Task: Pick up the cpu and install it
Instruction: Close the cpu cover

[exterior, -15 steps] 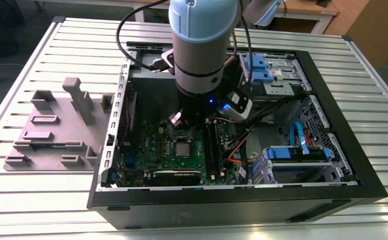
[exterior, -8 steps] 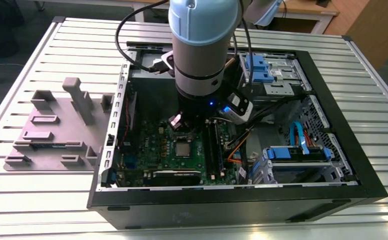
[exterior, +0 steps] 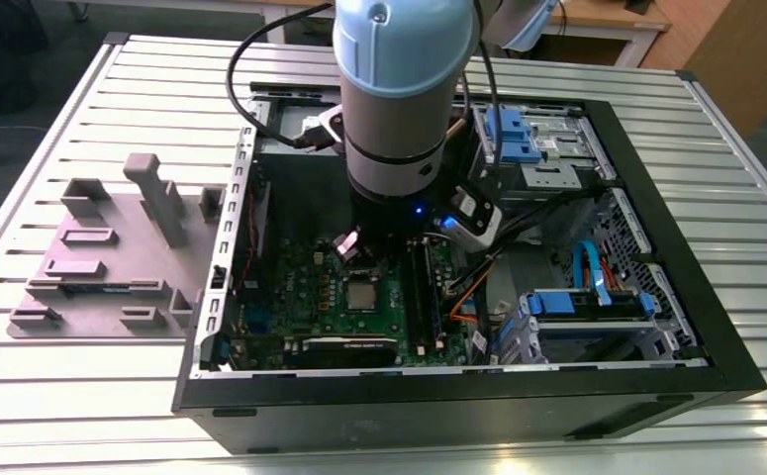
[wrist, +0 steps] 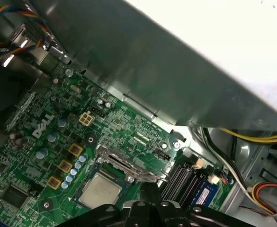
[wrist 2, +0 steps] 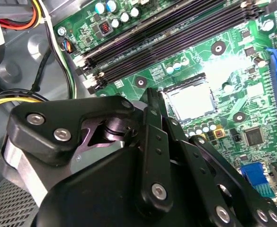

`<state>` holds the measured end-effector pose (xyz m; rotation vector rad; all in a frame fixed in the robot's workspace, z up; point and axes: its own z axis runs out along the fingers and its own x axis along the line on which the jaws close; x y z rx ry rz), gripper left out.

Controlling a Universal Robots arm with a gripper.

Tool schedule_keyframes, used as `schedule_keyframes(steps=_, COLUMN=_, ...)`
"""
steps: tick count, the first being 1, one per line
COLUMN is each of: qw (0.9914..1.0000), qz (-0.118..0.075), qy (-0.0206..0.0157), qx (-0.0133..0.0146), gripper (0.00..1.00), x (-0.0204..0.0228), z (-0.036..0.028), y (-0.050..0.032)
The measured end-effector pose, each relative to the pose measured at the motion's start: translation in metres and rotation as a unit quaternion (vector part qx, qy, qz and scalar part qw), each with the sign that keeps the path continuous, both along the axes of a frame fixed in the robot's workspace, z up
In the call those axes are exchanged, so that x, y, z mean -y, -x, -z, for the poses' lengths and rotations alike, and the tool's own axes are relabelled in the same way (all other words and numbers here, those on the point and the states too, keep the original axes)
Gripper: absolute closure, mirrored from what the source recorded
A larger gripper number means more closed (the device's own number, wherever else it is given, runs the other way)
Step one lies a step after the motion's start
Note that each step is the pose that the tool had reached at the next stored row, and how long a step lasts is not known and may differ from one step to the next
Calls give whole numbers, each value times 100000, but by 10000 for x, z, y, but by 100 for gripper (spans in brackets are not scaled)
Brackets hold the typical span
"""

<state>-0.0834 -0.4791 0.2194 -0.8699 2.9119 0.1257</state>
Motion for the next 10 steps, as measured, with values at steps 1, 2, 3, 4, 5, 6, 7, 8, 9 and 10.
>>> schedule_keyframes(steps=1, qw=100000, qz=-7, qy=-1, qx=0, gripper=89, x=8, z=0, y=0)
schedule_keyframes(steps=2, qw=100000, qz=-12, qy=0, qx=-1, gripper=89, x=18, z=0, y=-1)
schedule_keyframes(steps=3, qw=100000, qz=-13, qy=3, qx=-2, gripper=89, x=27, z=0, y=-2)
schedule_keyframes(steps=4, qw=100000, qz=-15, qy=2, qx=-3, gripper=89, x=37, z=0, y=-4)
schedule_keyframes(steps=5, qw=100000, qz=-14, qy=1, qx=-5, gripper=89, x=46, z=0, y=-6)
schedule_keyframes(steps=6, qw=100000, qz=-16, qy=2, qx=-8, gripper=89, x=56, z=0, y=-8)
schedule_keyframes(steps=7, qw=100000, qz=-18, qy=3, qx=-14, gripper=89, x=67, z=0, y=-12)
schedule_keyframes(steps=8, qw=100000, qz=-17, qy=1, qx=-20, gripper=89, x=78, z=0, y=-16)
schedule_keyframes(steps=9, qw=100000, qz=-16, qy=2, qx=-31, gripper=89, x=89, z=0, y=-22)
schedule_keyframes(steps=10, qw=100000, qz=-19, qy=0, qx=-40, gripper=89, x=103, z=0, y=-29)
